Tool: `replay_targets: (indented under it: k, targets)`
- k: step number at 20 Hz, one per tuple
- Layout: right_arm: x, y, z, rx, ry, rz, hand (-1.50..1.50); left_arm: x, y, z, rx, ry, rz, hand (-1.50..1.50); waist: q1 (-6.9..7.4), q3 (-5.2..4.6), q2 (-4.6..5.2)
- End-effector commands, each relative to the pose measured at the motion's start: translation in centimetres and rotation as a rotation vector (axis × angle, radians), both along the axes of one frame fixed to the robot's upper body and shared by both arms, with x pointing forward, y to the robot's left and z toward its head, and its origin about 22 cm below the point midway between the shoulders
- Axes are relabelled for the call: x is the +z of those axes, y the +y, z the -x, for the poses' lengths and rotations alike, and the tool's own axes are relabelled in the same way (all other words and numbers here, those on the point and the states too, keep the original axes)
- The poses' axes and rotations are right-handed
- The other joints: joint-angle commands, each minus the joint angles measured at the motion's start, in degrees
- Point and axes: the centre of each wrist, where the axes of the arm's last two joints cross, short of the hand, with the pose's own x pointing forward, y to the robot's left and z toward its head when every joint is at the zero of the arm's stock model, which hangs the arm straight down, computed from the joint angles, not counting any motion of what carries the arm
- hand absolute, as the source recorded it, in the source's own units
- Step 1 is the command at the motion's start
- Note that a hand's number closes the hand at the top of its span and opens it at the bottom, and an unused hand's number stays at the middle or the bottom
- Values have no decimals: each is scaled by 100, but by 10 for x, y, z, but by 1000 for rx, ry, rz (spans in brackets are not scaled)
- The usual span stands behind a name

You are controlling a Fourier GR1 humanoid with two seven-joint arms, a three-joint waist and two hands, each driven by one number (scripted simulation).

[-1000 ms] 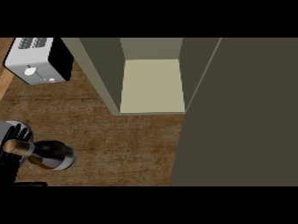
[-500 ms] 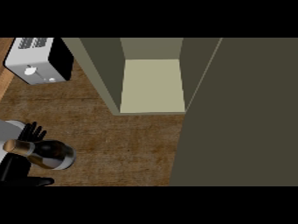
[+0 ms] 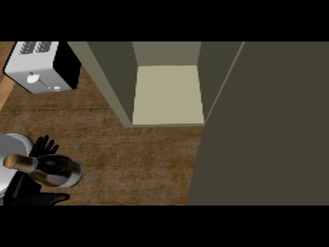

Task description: Pick up the wine, place it into the cabinet and close the cabinet

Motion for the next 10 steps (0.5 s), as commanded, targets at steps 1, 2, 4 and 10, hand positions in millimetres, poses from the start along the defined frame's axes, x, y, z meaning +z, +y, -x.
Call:
replay_targets:
  k: [1, 2, 4, 10]
  targets:
    - [19, -17, 41, -16, -84, -39, -150, -4, -11, -10, -35, -60, 71, -150, -19, 2, -6]
    - [21, -19, 43, -19, -91, -54, -150, -12, -22, -1, 8, -64, 87, -150, -22, 0, -15]
    - [14, -18, 42, -14, -74, -22, -150, -7, -2, 1, -1, -75, 95, 150, 5, 6, -2]
    - [12, -12, 28, -34, -86, -33, -150, -5, -12, -20, 7, -120, 57, 150, 18, 1, 14]
